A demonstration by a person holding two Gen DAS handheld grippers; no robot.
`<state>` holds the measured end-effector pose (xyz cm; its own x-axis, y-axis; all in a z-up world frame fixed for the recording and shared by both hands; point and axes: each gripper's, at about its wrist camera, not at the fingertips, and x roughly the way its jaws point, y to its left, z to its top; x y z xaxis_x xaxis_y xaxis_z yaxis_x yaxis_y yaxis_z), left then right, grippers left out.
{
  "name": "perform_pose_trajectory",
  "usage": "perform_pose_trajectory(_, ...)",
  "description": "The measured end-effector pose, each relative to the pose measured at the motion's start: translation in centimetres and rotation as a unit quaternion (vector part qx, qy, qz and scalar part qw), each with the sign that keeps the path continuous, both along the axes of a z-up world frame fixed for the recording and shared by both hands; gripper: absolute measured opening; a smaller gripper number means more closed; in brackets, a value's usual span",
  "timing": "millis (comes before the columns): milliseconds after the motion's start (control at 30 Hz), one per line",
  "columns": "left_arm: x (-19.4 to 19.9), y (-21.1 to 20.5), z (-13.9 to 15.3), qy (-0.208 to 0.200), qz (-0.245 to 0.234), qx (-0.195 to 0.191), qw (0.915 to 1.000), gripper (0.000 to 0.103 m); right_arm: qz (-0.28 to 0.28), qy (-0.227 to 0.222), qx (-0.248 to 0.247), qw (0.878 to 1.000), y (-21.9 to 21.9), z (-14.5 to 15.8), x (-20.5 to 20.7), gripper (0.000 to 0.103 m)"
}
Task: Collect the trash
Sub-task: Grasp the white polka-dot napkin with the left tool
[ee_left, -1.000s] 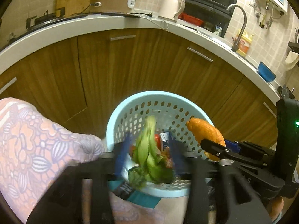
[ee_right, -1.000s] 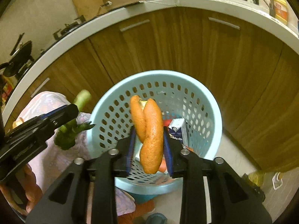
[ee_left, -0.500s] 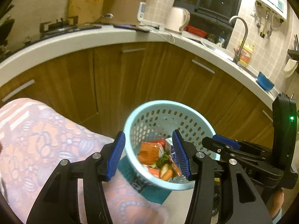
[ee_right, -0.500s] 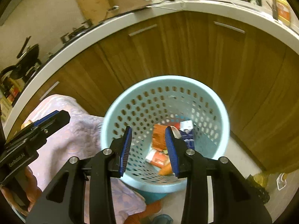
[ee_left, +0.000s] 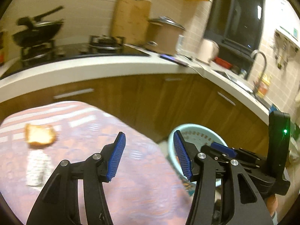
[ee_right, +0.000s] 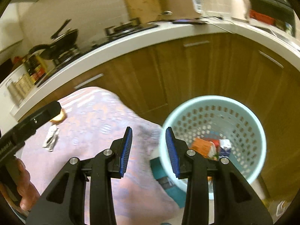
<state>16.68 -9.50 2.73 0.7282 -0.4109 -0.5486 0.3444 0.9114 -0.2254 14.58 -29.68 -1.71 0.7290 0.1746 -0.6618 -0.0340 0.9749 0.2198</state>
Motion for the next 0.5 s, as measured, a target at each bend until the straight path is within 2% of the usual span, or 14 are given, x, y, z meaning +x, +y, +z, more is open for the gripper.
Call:
perform_pose_trajectory(100,-0.6,3.2,0.6,-0.01,0.041,-0.003,0.9991,0.055,0.027,-0.008,-0.005,1.0,2.5,0.8,0.4,0.034)
perform_pose_trajectory(200,-1.1,6.2,0.3,-0.016,0.088,0.01,0.996,0.057,0.054,-0.018,-0.014,0.998,5.5,1.8,1.1,0.034)
perform_pose_trajectory(367,-1.2,12.2,-1.2,0.011,0.151,-0.001,0.9885,0.057,0.092,-0.029,-0.023,0.995,9.8,2.7,1.9,0.034)
perform_pose_trajectory(500,-1.2,15.5,-1.8,0.022,0.177,0.002,0.984,0.057,0.121,-0.038,-0.023,0.992,13.3,2.8,2.8,0.034)
